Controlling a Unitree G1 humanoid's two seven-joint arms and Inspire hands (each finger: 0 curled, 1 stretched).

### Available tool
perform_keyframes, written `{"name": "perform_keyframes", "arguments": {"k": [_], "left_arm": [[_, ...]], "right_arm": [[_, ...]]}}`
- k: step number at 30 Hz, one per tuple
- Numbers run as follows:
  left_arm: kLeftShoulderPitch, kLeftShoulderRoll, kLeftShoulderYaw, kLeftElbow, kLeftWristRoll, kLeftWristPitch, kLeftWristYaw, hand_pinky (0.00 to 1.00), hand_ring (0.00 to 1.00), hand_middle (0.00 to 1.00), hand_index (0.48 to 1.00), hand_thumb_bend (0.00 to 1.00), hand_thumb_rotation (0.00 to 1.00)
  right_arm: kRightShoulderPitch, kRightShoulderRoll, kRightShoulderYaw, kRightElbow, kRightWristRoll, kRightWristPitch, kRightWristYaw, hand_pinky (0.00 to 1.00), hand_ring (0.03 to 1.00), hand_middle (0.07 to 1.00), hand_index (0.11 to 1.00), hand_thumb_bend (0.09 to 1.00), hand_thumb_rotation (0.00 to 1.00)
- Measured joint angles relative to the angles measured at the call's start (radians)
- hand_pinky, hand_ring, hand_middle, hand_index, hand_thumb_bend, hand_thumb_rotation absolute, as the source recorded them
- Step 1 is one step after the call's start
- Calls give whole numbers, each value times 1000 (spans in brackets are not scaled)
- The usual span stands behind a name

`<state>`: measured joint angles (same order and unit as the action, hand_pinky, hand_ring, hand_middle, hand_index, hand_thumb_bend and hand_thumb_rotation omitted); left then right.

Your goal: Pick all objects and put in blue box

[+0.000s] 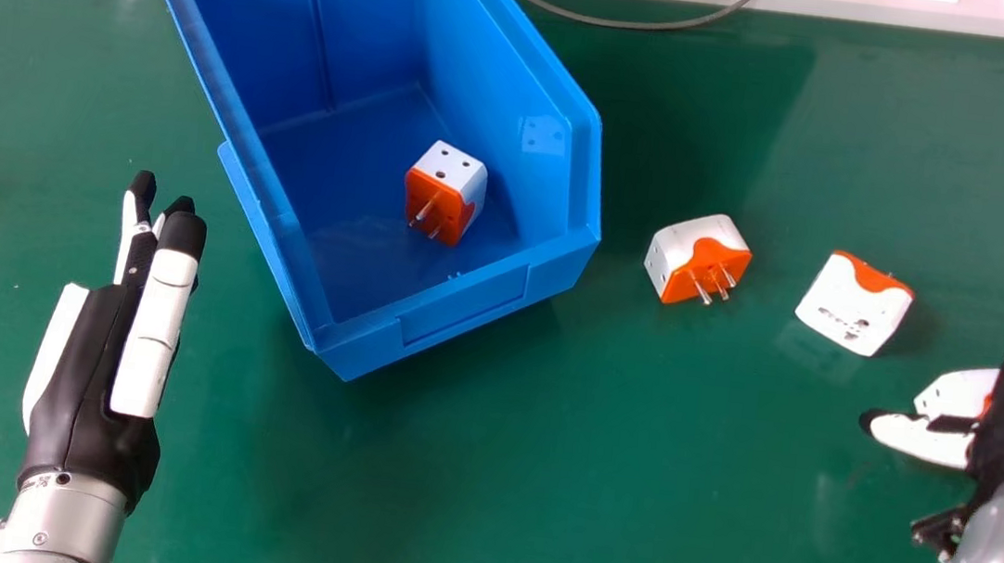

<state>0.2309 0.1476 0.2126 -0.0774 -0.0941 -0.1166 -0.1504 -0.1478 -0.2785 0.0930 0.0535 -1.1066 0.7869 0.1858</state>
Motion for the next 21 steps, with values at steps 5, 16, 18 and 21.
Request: {"name": "perform_keyframes", "arguments": {"k": [5, 16, 18, 21], "left_arm": [[0, 2, 1, -1, -4, 6, -1, 1000, 1000, 1000, 1000, 750, 1000], [3, 18, 4, -19, -5, 24, -7, 1000, 1000, 1000, 1000, 758, 1000], [6, 20, 4, -22, -6, 26, -11, 1000, 1000, 1000, 1000, 759, 1000], [7, 21, 6, -24, -7, 27, -16, 1000, 1000, 1000, 1000, 760, 1000]], "right_arm": [[-48, -13, 2, 44, 39, 31, 2, 852, 897, 913, 855, 557, 451], [-98, -45, 28, 134, 122, 63, -1, 828, 881, 902, 827, 557, 453], [-110, -51, 43, 144, 129, 74, -3, 822, 882, 904, 824, 557, 454], [-122, -63, 61, 163, 136, 75, -3, 819, 882, 903, 815, 556, 456]]}}
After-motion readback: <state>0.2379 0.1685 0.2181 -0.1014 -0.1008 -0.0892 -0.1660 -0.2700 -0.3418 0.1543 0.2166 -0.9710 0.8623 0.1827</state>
